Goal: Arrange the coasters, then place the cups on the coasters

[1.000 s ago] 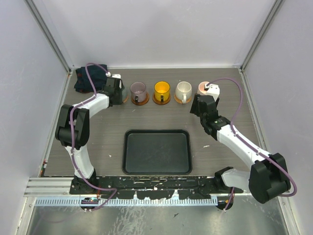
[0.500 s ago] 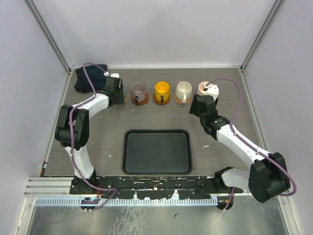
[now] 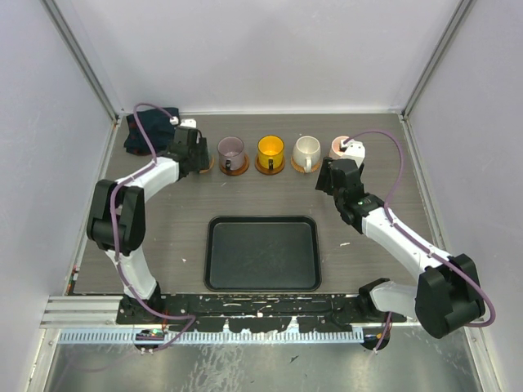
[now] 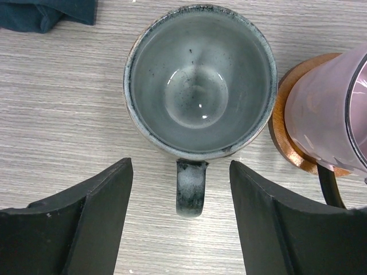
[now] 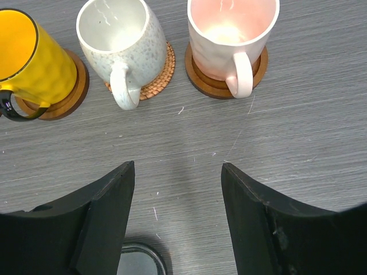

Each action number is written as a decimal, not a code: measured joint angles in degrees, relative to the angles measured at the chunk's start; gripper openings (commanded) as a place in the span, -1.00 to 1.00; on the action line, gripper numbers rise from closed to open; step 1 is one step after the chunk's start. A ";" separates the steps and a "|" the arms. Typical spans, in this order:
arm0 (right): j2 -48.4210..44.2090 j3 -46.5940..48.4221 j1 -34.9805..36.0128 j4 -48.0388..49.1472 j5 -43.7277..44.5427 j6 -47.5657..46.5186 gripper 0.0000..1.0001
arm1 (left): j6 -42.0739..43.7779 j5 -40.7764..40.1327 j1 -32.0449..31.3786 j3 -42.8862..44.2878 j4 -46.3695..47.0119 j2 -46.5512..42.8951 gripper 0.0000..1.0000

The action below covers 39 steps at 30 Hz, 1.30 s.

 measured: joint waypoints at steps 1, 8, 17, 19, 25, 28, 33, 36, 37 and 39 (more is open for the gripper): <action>-0.02 0.00 0.00 0.00 0.00 0.00 0.33 | 0.00 0.00 0.00 -0.13 -0.02 -0.09 0.39; -0.09 0.00 0.00 -0.04 0.00 0.00 0.33 | -0.11 -0.11 0.00 -2.40 -0.31 -2.69 0.39; -1.22 -0.22 0.00 -0.48 -0.17 0.33 0.33 | -0.17 -1.97 0.00 -4.98 -0.85 -5.25 0.39; -1.51 -0.28 0.00 -0.52 -0.17 0.35 0.33 | -0.33 -2.49 0.00 -5.29 -1.07 -5.27 0.38; -1.99 -0.83 0.00 -0.90 -0.17 0.46 0.33 | -1.03 -4.09 -0.02 -5.81 -1.42 -5.40 0.38; -2.16 -0.85 0.00 -0.96 -0.17 0.57 0.33 | -1.05 -4.96 0.00 -6.43 -1.51 -5.97 0.38; -2.21 -0.87 0.00 -0.94 -0.17 0.59 0.33 | -1.09 -6.10 0.02 -7.17 -1.99 -7.02 0.38; -2.21 -0.87 0.00 -0.96 -0.17 0.59 0.33 | -1.16 -6.01 0.04 -7.72 -2.16 -7.87 0.38; -2.21 -0.90 0.00 -0.96 -0.17 0.61 0.33 | -1.22 -5.75 0.04 -7.80 -2.21 -8.11 0.38; -2.25 -0.90 0.00 -0.94 -0.15 0.63 0.33 | -1.44 -4.63 0.04 -7.93 -2.23 -8.59 0.39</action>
